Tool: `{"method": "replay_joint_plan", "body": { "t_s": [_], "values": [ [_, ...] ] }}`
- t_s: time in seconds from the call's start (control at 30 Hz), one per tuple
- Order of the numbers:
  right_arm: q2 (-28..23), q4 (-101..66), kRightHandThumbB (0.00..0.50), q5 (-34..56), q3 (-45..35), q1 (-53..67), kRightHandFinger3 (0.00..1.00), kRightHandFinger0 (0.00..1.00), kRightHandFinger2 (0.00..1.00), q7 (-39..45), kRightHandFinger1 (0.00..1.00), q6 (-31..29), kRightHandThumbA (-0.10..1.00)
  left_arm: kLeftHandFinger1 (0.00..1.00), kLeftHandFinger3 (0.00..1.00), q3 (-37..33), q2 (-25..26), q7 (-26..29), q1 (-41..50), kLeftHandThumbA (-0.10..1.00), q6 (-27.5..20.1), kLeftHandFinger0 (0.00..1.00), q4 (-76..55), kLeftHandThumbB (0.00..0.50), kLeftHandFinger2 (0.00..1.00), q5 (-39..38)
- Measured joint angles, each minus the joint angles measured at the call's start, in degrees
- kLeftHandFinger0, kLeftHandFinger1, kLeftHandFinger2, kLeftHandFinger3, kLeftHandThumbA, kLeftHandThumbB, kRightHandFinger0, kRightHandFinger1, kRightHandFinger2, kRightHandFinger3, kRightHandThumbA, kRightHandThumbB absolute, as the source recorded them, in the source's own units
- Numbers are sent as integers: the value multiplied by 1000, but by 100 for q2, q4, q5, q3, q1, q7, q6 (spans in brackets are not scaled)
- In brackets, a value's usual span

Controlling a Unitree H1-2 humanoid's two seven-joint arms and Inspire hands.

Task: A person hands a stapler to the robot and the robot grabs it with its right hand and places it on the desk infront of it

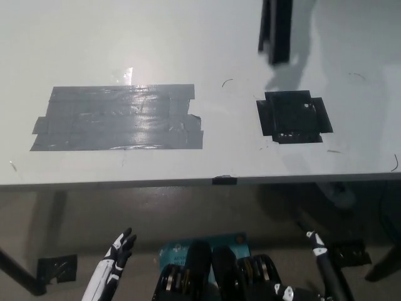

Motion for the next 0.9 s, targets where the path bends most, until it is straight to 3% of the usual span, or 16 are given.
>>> {"method": "replay_joint_plan", "body": {
  "t_s": [0.13,0.27,0.37,0.9],
  "values": [
    [196,-589,349,46,-156,-42,1000,1000,1000,-61,1000,-63,1000,1000,1000,12,11,-81,4,1000,-84,1000,1,500,1000,-147],
    [314,-1015,334,45,-327,-355,1000,1000,1000,-68,1000,-49,1000,1000,1000,19,17,-84,10,1000,-145,1000,14,500,1000,-165],
    [356,-1068,357,44,-451,-738,1000,1000,1000,-64,1000,11,1000,1000,1000,22,20,-84,10,1000,-187,1000,40,500,1000,-166],
    [31,172,266,351,-1276,-3062,1000,1000,1000,18,1000,924,1000,1000,1000,36,22,-86,-30,1000,-262,1000,170,500,1000,-251]
  ]
}}
